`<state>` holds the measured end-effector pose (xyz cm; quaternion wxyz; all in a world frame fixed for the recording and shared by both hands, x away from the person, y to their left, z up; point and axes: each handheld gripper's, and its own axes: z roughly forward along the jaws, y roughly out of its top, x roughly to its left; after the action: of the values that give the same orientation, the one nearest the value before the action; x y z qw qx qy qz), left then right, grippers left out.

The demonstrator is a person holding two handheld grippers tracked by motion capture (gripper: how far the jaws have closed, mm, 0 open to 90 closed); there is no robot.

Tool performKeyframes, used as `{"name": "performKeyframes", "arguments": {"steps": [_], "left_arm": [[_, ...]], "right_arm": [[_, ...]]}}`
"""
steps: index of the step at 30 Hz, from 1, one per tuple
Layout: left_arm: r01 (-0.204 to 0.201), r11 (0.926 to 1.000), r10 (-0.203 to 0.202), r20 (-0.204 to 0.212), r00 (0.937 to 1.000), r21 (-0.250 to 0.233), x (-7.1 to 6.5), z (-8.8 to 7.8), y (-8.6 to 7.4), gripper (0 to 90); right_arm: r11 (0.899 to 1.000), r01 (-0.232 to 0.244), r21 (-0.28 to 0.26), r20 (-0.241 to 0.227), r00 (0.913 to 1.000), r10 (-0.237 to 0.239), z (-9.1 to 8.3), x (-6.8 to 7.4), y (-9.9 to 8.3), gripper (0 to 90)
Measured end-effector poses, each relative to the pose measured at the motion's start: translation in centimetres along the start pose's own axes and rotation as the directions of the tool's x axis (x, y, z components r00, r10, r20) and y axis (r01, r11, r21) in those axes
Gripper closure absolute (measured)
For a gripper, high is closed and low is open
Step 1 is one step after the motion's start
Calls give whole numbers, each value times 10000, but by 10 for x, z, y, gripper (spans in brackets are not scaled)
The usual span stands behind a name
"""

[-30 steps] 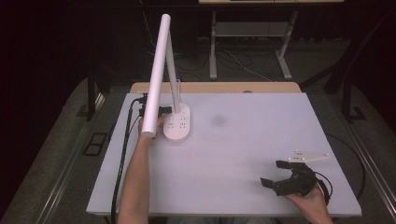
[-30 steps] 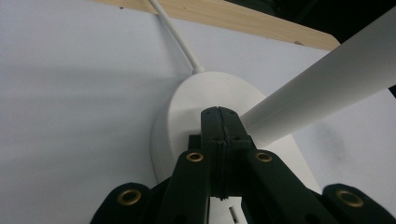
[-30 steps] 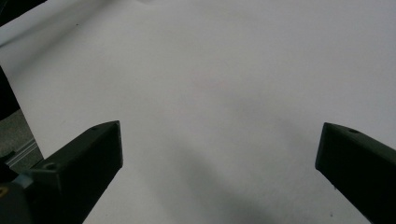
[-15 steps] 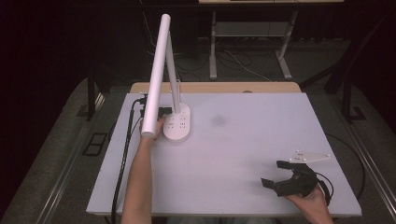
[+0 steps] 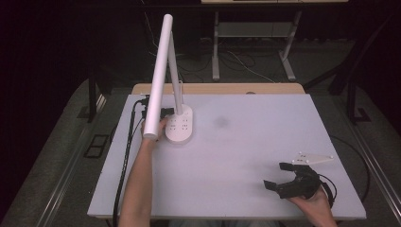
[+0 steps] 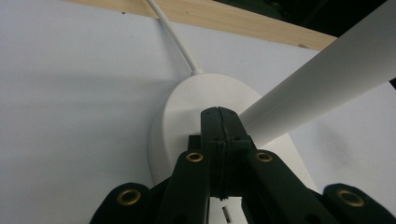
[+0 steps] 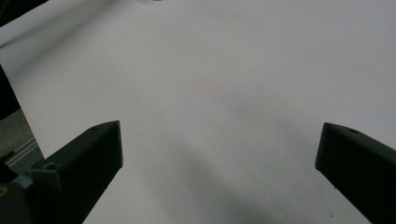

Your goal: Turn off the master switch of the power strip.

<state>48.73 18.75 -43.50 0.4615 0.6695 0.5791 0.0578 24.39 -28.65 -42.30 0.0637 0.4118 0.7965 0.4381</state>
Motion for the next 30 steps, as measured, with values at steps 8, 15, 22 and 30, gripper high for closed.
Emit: {"name": "performKeyframes", "arguments": {"steps": [8, 15, 22, 30], "left_arm": [[-196, 9997, 200, 233, 9995, -165, -2, -3, -1, 900], [-589, 9980, 593, 195, 9980, -224, -7, -9, 1, 900], [-818, 9953, 828, 174, 9964, -516, -10, -24, 3, 900], [-950, 9914, 972, 204, 9951, -895, -9, -48, -1, 899]], "right_arm": [[10000, -74, 24, -8, 10000, 74, 1, -2, 0, 0], [10000, -35, 5, 1, 10000, 35, 1, -1, 0, 0], [10000, -51, 3, 2, 10000, 51, 1, -1, 0, 0], [10000, -38, -60, 33, 10000, 38, 0, -1, 0, 0]]}}
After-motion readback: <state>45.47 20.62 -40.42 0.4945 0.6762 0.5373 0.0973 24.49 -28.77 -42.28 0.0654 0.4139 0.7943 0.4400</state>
